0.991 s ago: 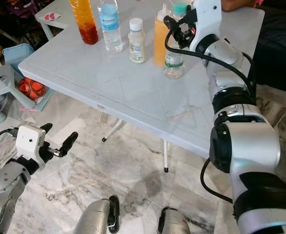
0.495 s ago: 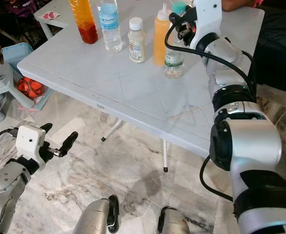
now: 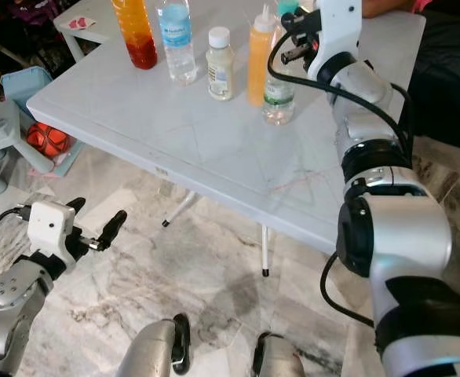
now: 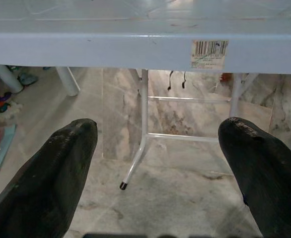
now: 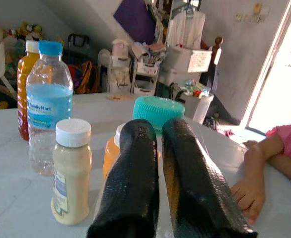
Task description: Restocking fridge
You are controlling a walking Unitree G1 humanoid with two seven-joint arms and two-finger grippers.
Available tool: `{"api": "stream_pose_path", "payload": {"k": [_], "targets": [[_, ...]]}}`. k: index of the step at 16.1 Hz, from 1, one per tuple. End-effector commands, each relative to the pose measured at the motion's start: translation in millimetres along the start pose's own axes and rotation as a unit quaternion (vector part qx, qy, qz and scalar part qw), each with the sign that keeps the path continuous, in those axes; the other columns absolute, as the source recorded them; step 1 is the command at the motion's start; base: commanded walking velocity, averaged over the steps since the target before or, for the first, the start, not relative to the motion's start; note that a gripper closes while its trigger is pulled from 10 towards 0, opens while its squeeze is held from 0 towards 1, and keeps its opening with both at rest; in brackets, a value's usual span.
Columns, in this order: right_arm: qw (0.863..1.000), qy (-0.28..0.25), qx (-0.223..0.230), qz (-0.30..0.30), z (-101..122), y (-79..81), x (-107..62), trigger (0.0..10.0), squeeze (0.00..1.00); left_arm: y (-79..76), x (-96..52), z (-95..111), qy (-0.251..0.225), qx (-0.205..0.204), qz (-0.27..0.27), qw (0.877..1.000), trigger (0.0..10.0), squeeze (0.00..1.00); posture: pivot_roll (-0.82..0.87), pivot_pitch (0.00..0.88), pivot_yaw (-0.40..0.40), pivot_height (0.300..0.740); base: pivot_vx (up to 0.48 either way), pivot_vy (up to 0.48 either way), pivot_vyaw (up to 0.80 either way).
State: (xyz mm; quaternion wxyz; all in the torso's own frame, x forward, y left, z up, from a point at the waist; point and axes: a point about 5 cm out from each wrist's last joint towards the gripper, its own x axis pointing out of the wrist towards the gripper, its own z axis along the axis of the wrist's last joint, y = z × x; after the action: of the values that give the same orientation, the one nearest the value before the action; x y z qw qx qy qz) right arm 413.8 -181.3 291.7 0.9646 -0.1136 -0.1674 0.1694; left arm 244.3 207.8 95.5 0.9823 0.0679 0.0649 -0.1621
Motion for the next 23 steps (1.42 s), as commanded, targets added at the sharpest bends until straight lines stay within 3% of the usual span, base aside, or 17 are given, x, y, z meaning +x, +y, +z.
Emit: {"api": "stream_pose_path", "payload": {"k": [1,3,4,5,8,9,13,16,18,21,23], "targets": [[1.000,-0.028,0.001,-0.002,4.9,2.0,-0.4,0.0,0.00,1.4,-0.1,-4.3,0.009,0.005,0.005,1.000,10.0,0.00,0.19,0.143,0.048,0.740,0.000,0.000,0.00],[0.999,-0.032,0.001,-0.006,1.8,2.9,-3.3,3.6,0.00,1.2,2.9,-4.7,0.007,0.004,0.004,1.000,10.0,0.00,0.18,0.133,0.048,0.740,0.000,0.000,0.00],[0.999,-0.033,0.005,-0.008,0.5,3.7,-4.1,10.0,0.00,1.2,4.1,-4.8,0.006,0.004,0.004,1.000,10.0,0.00,0.18,0.129,0.047,0.740,0.000,0.000,0.00],[0.999,-0.039,0.023,-0.016,-1.6,6.0,-5.4,10.0,1.00,0.9,5.1,-5.1,0.006,0.003,0.004,1.000,10.0,0.00,0.18,0.124,0.046,0.740,0.000,0.000,0.00],[0.998,-0.061,0.030,-0.017,-8.5,18.8,-14.5,10.0,1.00,1.7,6.4,-7.5,0.013,-0.003,0.019,1.000,10.0,0.00,0.16,0.108,0.039,0.740,0.000,0.000,0.00],[0.996,-0.072,0.045,-0.026,-16.3,32.9,-28.2,10.0,1.00,0.8,6.8,-7.9,0.010,-0.005,0.021,1.000,10.0,0.00,0.15,0.102,0.038,0.740,0.000,0.000,0.00],[0.995,-0.070,0.039,-0.066,-31.0,56.5,-68.6,10.0,1.00,-9.2,13.6,-6.3,-0.007,-0.024,0.013,1.000,10.0,0.00,0.09,0.078,0.053,0.740,0.000,0.000,0.00],[0.994,-0.063,0.032,-0.078,-28.9,61.2,-78.3,10.0,1.00,-11.6,20.7,-1.2,-0.024,-0.034,0.003,0.999,10.0,0.00,0.07,0.058,0.040,0.740,0.000,0.000,0.00],[0.990,-0.064,0.030,-0.120,-18.9,67.7,-88.4,10.0,1.00,-8.4,28.4,13.3,-0.057,-0.045,0.013,0.997,10.0,0.00,0.07,0.057,0.028,0.740,0.296,0.000,0.00],[0.988,-0.056,0.027,-0.143,-19.7,77.0,-98.2,10.0,1.00,-6.9,27.8,24.0,-0.075,-0.051,0.016,0.996,10.0,0.00,0.07,0.067,0.024,0.740,0.330,0.000,0.00],[0.988,-0.047,0.032,-0.142,-21.3,80.2,-101.6,10.0,1.00,-4.9,26.3,19.6,-0.072,-0.052,0.017,0.996,10.0,0.00,0.07,0.070,0.022,0.740,0.356,0.000,0.00]]}}
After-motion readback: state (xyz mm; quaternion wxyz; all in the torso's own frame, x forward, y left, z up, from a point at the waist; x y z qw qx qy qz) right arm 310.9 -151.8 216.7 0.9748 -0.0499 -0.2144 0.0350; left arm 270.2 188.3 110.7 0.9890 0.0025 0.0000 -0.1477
